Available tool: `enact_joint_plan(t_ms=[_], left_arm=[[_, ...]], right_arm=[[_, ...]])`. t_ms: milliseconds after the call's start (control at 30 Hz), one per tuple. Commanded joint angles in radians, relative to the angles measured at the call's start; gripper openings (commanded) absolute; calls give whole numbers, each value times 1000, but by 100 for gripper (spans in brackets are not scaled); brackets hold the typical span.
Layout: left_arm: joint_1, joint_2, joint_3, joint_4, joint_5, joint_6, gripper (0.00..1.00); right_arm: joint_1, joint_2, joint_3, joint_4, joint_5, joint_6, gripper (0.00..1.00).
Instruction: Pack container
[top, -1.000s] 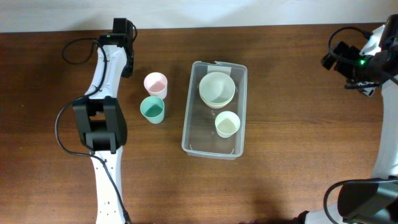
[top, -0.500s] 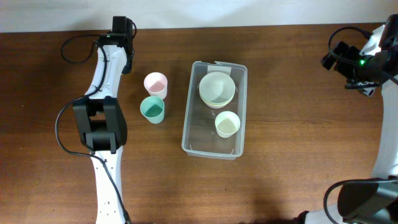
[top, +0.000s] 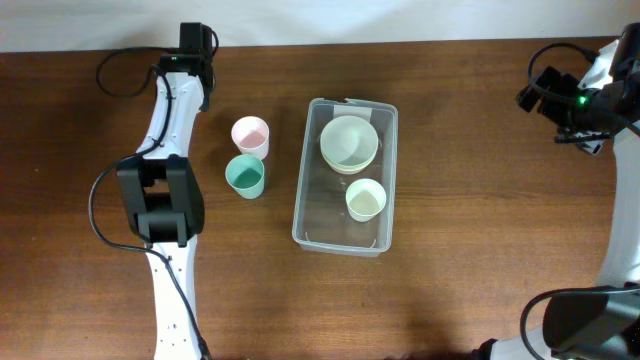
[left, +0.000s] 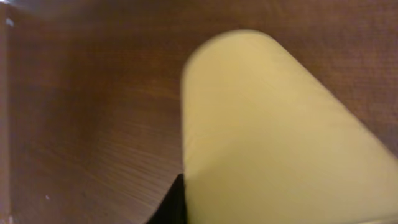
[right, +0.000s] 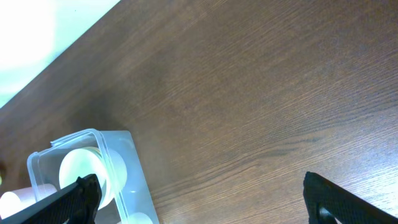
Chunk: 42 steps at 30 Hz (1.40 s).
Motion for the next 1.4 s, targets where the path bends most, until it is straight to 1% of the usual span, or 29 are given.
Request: enact_joint_plan(t_ms=[0,167,333,600,700,800,900,1000,1067,1133,1267,1300,1367], left_arm=[[6,0,3,-10,1,5,1],[6,-2,6,-50,1,-1,1],[7,-8,88,-248,14,-97,1],[4,-51,363,-601,129,-120,1],[4,-100,455,-691,153,-120,1],[4,-183,499,-746,175,-120,1],[4,-294,497,-773,255,-119,1],[-7,-404,492,-773,425,-107,1],[-29,-462,491,-773,533,-94,1],[-73,-504,483,-773,600,-72,1],[-248,-539,433,-773,616,-54,1],[-319,-539,387,-773,615,-42,1],[-381,-539,322,-773,613,-42,1]], right_arm=[[-3,4,4,3,5,-6,99],[-3,4,4,3,5,-7,99],[-3,4,4,3,5,-7,99],[-3,4,4,3,5,-7,99],[-3,4,4,3,5,-7,99],[-3,4,4,3,5,-7,99],[-3,4,4,3,5,-7,99],[-3,4,4,3,5,-7,99],[-3,4,4,3,5,-7,99],[-3,4,4,3,5,-7,99],[-3,4,4,3,5,-7,99],[-3,4,4,3,5,-7,99],[-3,4,4,3,5,-7,99]])
